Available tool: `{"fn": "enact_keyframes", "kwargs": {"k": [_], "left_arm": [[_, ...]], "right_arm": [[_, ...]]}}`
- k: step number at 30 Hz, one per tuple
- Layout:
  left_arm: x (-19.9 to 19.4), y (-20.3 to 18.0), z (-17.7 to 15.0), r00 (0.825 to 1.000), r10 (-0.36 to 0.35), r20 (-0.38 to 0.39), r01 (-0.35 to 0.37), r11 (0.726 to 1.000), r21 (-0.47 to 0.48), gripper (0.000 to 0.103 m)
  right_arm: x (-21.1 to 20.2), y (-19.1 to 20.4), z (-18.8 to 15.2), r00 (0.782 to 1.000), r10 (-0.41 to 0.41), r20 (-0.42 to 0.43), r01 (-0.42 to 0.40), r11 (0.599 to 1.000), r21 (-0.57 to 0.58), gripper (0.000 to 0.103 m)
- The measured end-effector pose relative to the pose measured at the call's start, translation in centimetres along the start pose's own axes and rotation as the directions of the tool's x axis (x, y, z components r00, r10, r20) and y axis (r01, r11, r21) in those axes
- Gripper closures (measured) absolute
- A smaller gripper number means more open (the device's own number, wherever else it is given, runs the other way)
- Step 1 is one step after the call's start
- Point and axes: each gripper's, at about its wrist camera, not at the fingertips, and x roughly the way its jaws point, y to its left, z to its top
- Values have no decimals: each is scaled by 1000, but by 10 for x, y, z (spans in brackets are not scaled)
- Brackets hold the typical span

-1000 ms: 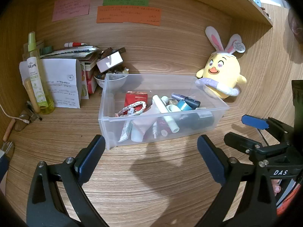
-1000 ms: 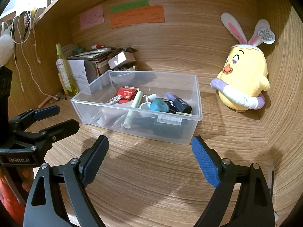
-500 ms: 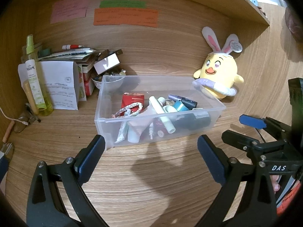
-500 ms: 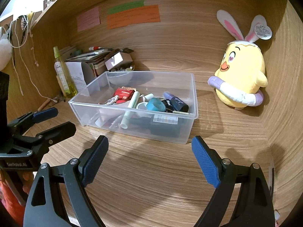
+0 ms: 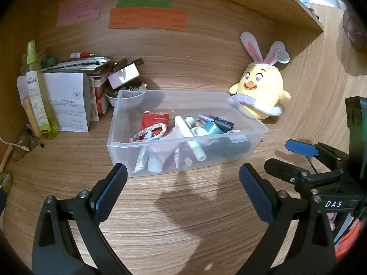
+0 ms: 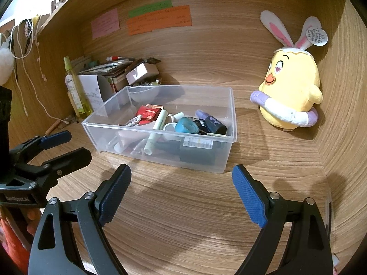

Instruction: Organize objects

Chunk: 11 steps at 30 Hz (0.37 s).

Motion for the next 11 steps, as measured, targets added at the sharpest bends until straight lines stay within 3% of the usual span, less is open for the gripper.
{"fn": "enact_keyframes", "kwargs": {"k": [11], "left_arm": [[2,0,-1,1000,0,-3,0,1000,4,4]], "right_arm": [[6,-2,-1,1000,7,-17,-7,1000,4,14]]}}
